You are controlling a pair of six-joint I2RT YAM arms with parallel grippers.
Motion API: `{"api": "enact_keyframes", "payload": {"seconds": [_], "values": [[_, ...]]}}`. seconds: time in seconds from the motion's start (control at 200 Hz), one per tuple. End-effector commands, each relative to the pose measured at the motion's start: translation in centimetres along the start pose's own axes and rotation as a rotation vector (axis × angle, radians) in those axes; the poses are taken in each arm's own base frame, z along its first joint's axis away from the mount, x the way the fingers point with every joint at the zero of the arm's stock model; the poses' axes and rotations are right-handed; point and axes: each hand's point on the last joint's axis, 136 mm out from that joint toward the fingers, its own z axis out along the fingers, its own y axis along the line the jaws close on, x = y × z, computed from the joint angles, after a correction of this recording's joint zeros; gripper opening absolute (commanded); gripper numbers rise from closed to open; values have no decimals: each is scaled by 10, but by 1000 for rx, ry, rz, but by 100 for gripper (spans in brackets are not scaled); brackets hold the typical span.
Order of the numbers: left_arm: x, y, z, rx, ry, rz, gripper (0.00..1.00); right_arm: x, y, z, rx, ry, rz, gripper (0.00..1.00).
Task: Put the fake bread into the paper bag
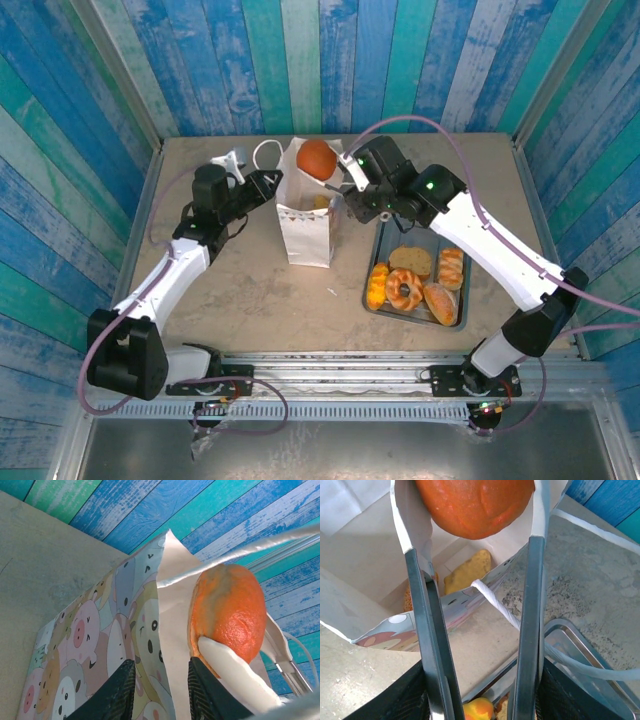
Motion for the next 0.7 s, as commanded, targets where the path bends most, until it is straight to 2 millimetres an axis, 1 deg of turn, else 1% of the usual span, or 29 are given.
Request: {"api": "enact_keyframes", "payload": {"seconds": [0.0,0.336,0.446,0.586,0.696], "values": [[2,5,5,-9,9,14,32,-11,-1,-7,11,-31,6,53],[2,4,5,-7,10,14,32,-19,0,-13,2,-55,11,59],[2,4,4,-7,10,14,32,-22,0,-14,0,-62,12,59],[2,3,4,-3,12,14,33,-31,2,-25,-26,-105,29,58],[0,-1,2,6,6,19,39,-42,5,-42,-65,-160,48,58]]}}
